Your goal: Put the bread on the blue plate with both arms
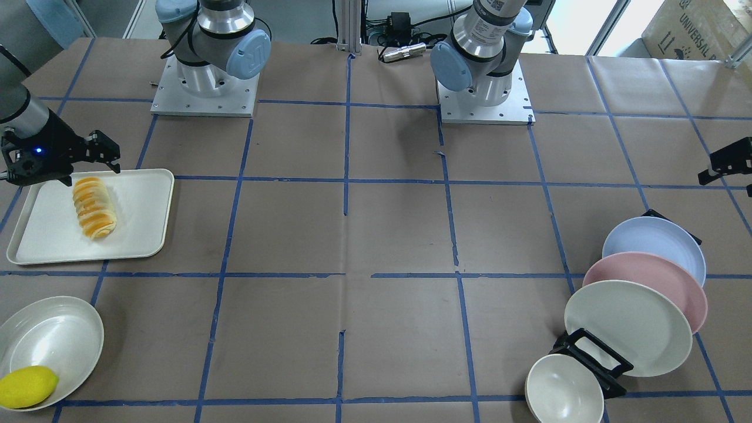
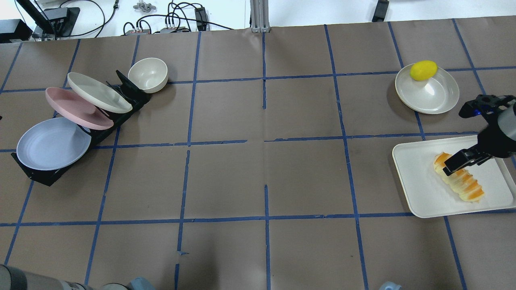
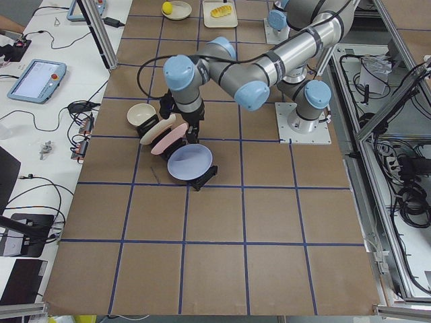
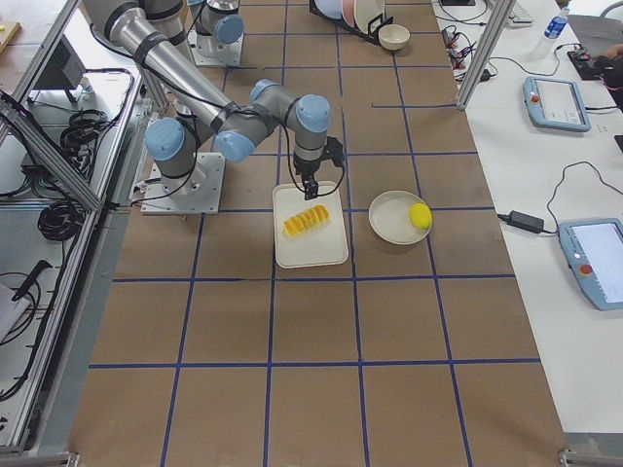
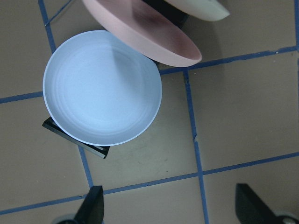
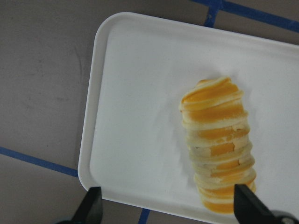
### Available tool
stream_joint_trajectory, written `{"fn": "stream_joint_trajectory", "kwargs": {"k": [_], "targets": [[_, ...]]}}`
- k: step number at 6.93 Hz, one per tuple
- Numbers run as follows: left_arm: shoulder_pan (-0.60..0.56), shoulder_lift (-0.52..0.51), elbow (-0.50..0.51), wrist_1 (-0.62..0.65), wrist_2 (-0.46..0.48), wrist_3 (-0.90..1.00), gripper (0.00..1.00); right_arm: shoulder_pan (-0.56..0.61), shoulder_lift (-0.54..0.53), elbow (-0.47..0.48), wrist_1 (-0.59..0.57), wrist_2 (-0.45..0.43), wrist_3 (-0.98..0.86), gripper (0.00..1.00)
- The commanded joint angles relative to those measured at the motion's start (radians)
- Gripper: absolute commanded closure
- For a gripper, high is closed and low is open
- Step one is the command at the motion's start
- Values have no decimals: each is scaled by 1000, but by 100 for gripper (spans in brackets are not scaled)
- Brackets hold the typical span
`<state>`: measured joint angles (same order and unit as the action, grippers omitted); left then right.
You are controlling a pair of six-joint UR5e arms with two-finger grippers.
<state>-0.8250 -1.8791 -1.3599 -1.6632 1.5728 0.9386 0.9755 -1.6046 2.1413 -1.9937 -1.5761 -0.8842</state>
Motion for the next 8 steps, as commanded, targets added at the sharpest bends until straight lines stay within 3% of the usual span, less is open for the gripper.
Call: {"fn": "stream_joint_trajectory", "kwargs": {"k": [1, 3, 6, 7, 8], "targets": [[89, -235, 143, 5, -7, 169, 0, -9, 44, 26, -58, -31, -5, 1], [69, -406, 212, 13, -45, 174, 0, -81, 130, 23, -129, -42, -47, 1], [26, -449, 209, 17, -79, 155, 2, -84, 202, 23, -210, -41, -58, 2], [23, -456, 214, 17, -71, 160, 28, -86, 212, 20, -221, -33, -58, 3], [21, -460, 214, 31, -68, 163, 42, -84, 222, 23, -244, -30, -58, 3]]}}
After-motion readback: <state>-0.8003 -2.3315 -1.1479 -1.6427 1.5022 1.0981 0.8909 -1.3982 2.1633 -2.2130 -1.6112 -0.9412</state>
